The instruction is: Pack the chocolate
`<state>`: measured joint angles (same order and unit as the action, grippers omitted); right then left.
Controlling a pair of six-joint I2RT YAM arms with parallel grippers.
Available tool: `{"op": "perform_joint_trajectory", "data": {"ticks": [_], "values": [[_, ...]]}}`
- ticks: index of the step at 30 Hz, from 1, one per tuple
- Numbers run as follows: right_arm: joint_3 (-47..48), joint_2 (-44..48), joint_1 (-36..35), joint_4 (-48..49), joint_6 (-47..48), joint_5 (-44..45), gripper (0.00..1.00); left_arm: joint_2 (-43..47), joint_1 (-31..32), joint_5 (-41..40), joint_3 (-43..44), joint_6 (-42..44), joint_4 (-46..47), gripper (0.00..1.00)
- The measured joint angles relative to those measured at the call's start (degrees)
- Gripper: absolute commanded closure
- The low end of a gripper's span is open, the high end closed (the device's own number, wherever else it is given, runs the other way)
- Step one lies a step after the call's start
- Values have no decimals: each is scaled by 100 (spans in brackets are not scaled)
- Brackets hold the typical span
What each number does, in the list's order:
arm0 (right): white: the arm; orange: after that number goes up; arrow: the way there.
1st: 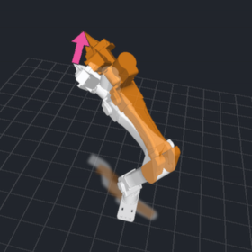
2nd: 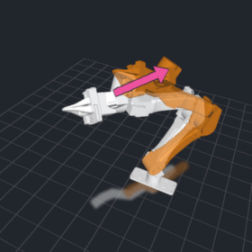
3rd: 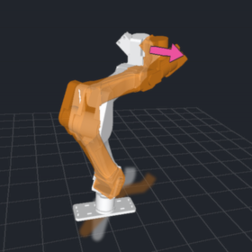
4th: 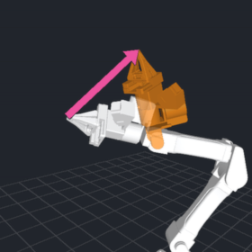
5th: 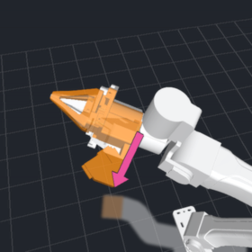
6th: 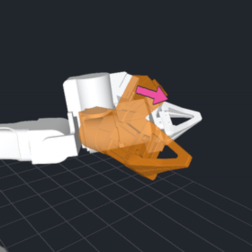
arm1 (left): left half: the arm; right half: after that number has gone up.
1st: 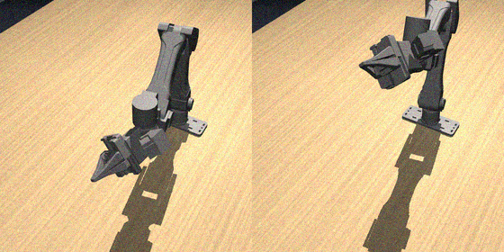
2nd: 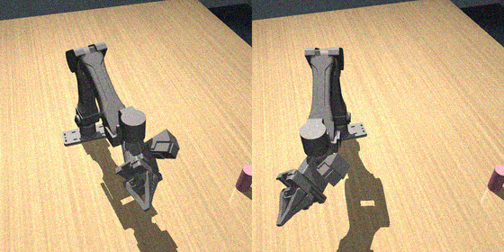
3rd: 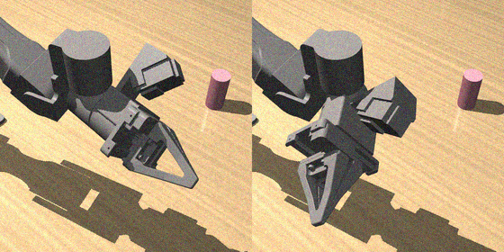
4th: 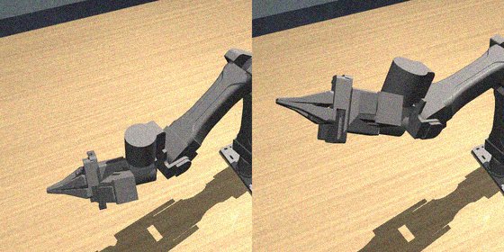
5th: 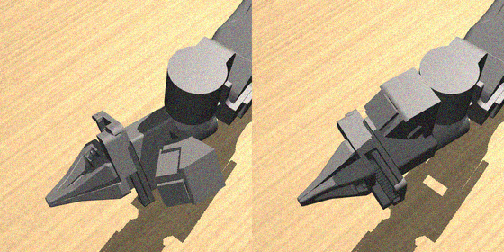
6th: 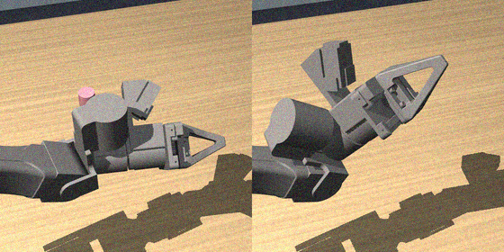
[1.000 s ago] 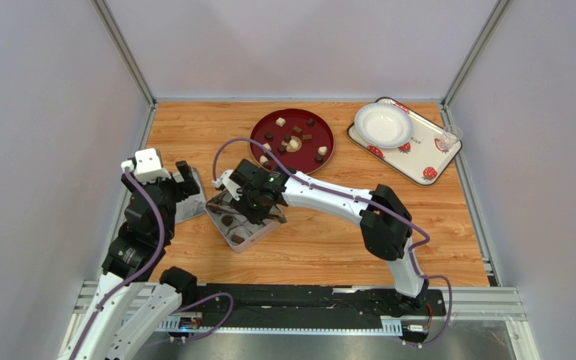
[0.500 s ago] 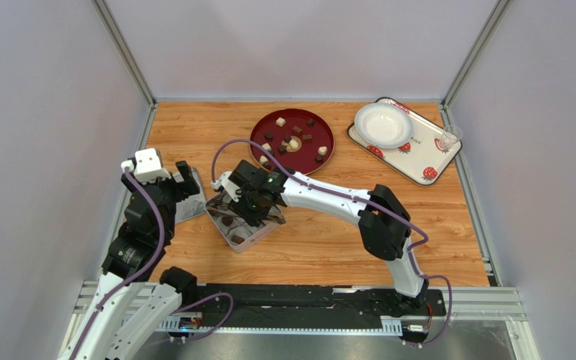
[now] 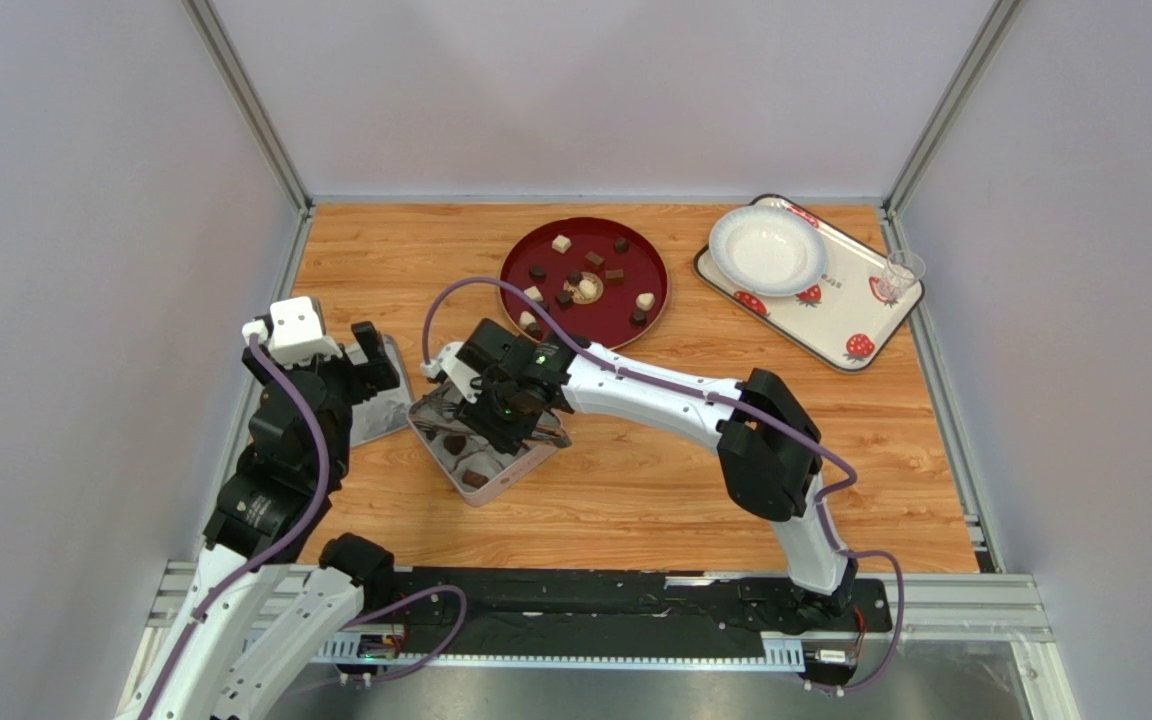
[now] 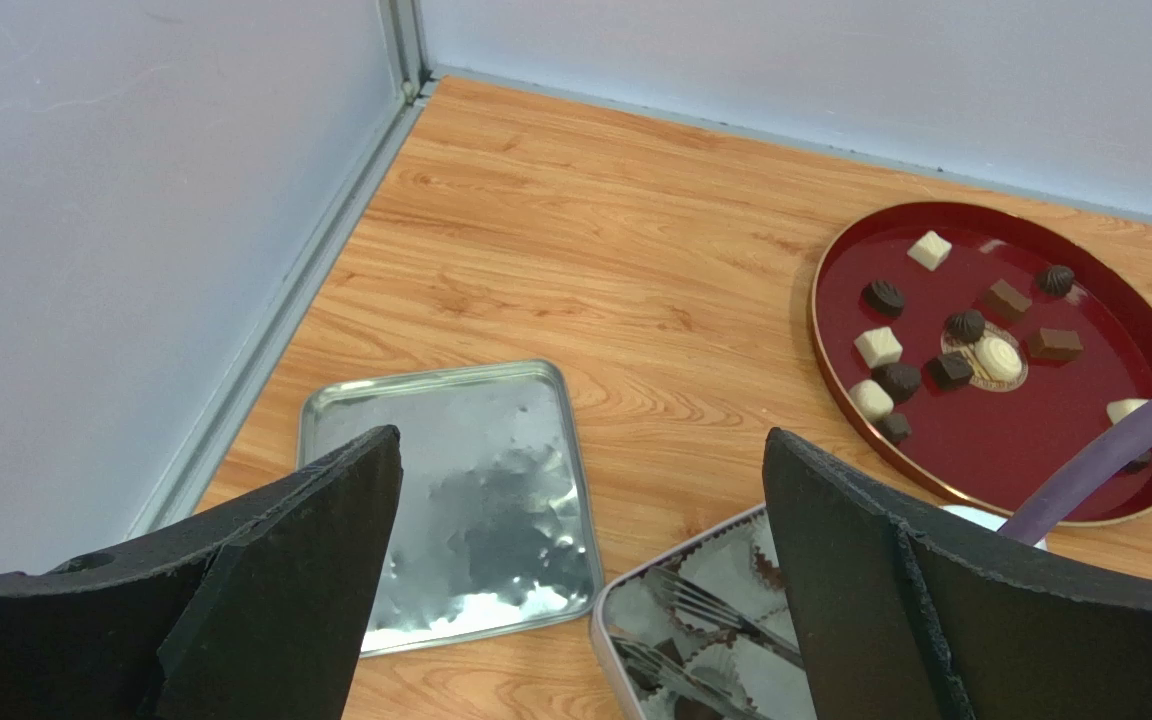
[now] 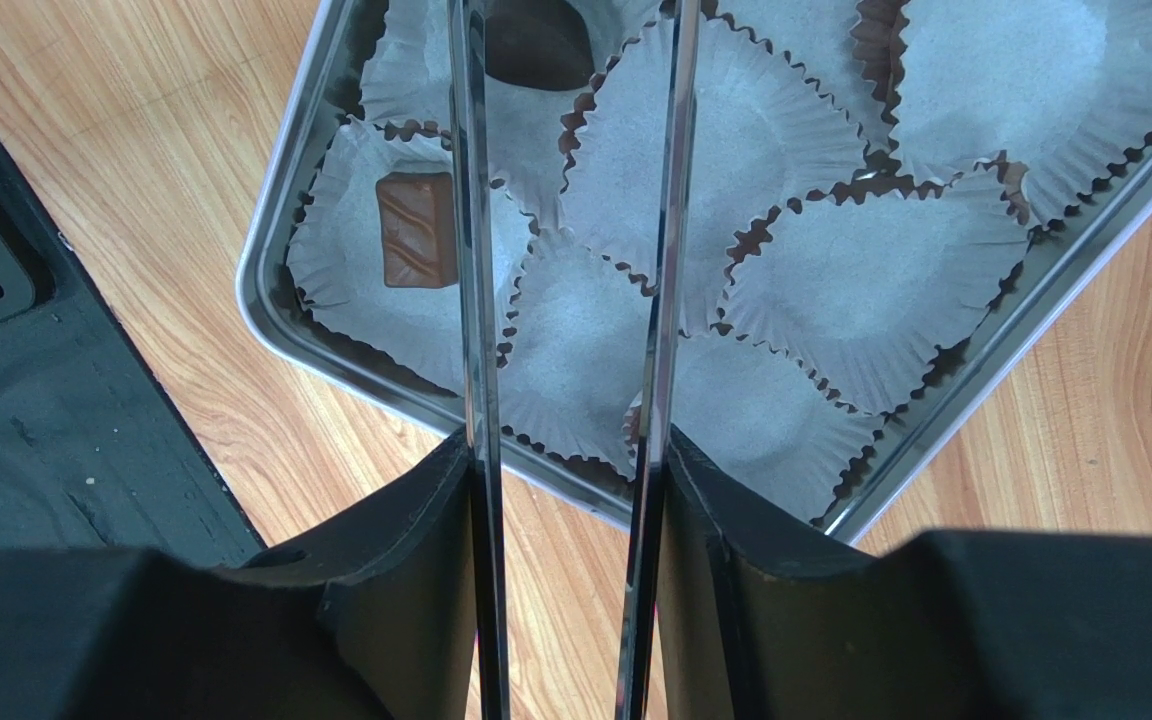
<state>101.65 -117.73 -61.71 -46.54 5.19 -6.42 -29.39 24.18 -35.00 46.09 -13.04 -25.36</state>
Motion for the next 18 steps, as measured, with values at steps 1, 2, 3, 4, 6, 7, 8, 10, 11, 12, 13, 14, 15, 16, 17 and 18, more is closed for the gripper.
{"op": "perform_joint_trajectory", "data": {"ticks": [1,2,3,4,6,7,8,10,11,12,13,14,15,16,17,18], "values": [[0,0,0,0,4,0,57,0,0,0,0,2,0,2],[0,0,0,0,4,0,58,0,0,0,0,4,0,2],[0,2,0,0,4,-2,58,0,-2,0,0,9,0,2],[0,2,0,2,7,-2,59,0,-2,0,0,9,2,2],[0,2,0,9,7,-2,60,0,0,0,0,11,2,2],[0,2,0,9,7,0,60,0,0,0,0,11,2,2],[0,2,0,11,7,2,60,2,0,0,0,11,4,2],[0,7,0,11,4,22,62,2,-2,0,0,11,7,2],[0,15,0,13,2,37,63,2,0,0,0,11,11,2],[0,28,0,11,2,59,63,2,-2,0,0,11,13,2],[0,50,0,11,0,90,65,2,-2,0,0,11,15,2],[0,79,2,9,0,107,65,2,0,0,0,11,20,2],[0,120,13,9,-4,144,66,2,0,0,0,11,26,2],[0,184,31,7,-9,175,67,2,0,0,0,11,35,2],[0,256,44,4,-17,199,67,2,0,0,0,11,35,2],[0,337,48,9,-22,232,67,4,-2,0,0,11,35,2]]}}
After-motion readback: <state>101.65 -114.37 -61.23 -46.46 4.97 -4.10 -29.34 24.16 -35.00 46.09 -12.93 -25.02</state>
